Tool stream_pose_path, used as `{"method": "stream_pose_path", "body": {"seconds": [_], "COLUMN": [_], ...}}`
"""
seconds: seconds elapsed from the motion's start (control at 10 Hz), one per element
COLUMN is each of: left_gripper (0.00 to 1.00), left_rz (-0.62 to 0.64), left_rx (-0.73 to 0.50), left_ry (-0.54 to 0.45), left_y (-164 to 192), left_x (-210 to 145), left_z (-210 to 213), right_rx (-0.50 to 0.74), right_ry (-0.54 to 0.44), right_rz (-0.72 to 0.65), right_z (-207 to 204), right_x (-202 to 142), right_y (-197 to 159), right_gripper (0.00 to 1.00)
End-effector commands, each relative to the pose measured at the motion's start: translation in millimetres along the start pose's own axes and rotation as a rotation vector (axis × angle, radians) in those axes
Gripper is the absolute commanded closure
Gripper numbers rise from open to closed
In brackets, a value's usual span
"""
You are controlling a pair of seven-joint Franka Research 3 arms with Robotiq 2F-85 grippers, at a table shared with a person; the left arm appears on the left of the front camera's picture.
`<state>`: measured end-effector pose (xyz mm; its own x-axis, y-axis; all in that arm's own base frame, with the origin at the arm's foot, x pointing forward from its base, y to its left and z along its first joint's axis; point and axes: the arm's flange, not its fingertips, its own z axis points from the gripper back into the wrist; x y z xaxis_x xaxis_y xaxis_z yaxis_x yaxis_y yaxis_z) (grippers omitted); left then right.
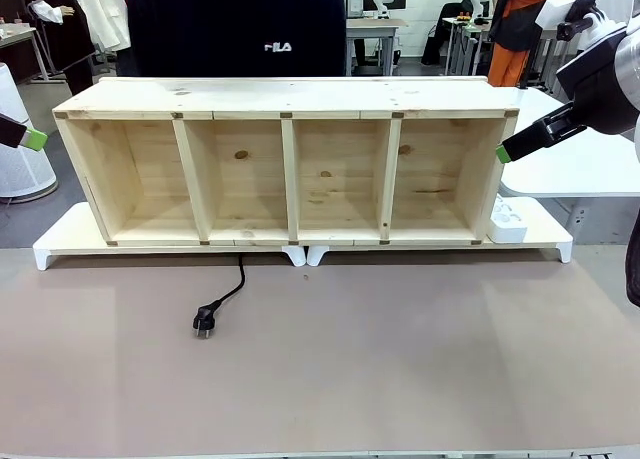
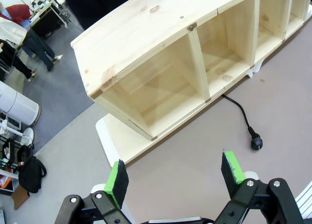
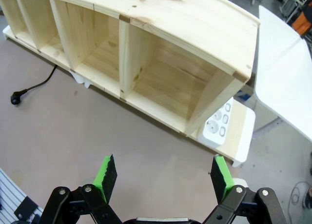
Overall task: Perform cable management.
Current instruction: When the cord part of the Power Cable appears at the lower middle area of the table and stops, grasp the cord part of the Power Cable.
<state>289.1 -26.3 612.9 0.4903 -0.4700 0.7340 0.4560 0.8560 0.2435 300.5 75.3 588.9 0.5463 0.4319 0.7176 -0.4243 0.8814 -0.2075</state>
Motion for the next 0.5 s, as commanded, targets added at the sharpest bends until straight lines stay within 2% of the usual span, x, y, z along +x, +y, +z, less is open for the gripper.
{"method": "stream_pose_path", "body": {"seconds": [0.0, 0.4], "left_gripper": [0.0, 0.0], "left_rz": [0.0, 0.0], "left_rx": [0.005, 0.005], "left_ry": [-0.011, -0.011], "left_y": [0.6, 0.6], "left_x": [1.9, 1.9], "left_z": [-2.3, -2.3], "right_rx": [-0.002, -0.002], "right_ry": [-0.002, -0.002], "right_rz": [0.002, 0.002], "right_z": [-1.1, -1.1], "right_x": [0.7, 0.7], "right_y": [0.6, 0.6], "right_gripper": [0.0, 0.0]}}
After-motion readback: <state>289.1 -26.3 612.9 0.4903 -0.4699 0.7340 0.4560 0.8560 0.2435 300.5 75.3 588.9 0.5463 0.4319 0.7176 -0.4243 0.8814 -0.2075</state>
